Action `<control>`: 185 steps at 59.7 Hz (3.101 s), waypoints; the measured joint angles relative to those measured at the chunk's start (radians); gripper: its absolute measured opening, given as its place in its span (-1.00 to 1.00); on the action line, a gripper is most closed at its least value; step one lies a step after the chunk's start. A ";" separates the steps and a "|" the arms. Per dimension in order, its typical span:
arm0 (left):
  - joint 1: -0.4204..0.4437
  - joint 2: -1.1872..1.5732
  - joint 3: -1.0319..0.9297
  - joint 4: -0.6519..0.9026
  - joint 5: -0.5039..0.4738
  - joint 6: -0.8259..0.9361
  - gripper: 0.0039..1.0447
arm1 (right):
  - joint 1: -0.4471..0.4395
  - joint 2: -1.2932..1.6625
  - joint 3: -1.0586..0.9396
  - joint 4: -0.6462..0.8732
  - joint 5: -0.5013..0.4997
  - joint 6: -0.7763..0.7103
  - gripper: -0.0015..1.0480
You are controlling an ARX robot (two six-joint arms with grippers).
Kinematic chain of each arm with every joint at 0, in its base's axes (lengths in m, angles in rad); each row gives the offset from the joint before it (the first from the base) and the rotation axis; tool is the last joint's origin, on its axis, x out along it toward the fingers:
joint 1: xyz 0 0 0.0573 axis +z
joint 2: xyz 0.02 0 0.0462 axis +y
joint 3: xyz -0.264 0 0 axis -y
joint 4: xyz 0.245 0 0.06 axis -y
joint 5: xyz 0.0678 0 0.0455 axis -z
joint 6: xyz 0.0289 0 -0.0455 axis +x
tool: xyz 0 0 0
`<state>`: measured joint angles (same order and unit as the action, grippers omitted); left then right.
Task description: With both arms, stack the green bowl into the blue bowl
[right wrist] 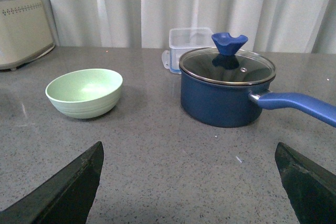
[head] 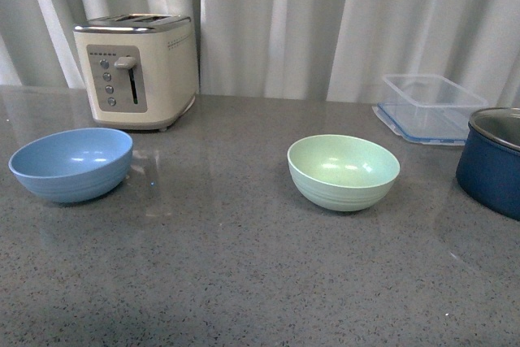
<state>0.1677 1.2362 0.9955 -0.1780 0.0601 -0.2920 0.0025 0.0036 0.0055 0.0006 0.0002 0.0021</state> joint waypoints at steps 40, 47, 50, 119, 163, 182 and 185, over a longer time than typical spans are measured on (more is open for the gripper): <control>-0.049 0.537 0.342 -0.098 -0.061 -0.058 0.88 | 0.000 0.000 0.000 0.000 0.000 0.000 0.81; -0.043 0.608 0.378 -0.102 -0.060 -0.077 0.88 | 0.000 0.000 0.000 0.000 0.000 0.000 0.81; -0.043 0.638 0.397 -0.108 -0.069 -0.078 0.87 | 0.000 0.000 0.000 0.000 0.000 0.000 0.81; -0.220 0.551 0.441 -0.188 0.018 -0.092 -0.93 | 0.000 0.000 0.000 0.000 0.000 0.000 0.81; -0.398 0.778 0.604 -0.219 -0.080 -0.146 -0.93 | 0.000 0.000 0.000 0.000 0.000 0.000 0.81; -0.405 0.816 0.639 -0.238 -0.094 -0.154 -0.55 | 0.000 0.000 0.000 0.000 0.000 0.000 0.81; -0.405 0.813 0.641 -0.238 -0.090 -0.154 -0.42 | 0.000 0.000 0.000 0.000 0.000 0.000 0.81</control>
<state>-0.2371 2.0495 1.6363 -0.4164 -0.0296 -0.4461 0.0025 0.0036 0.0055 0.0006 0.0006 0.0021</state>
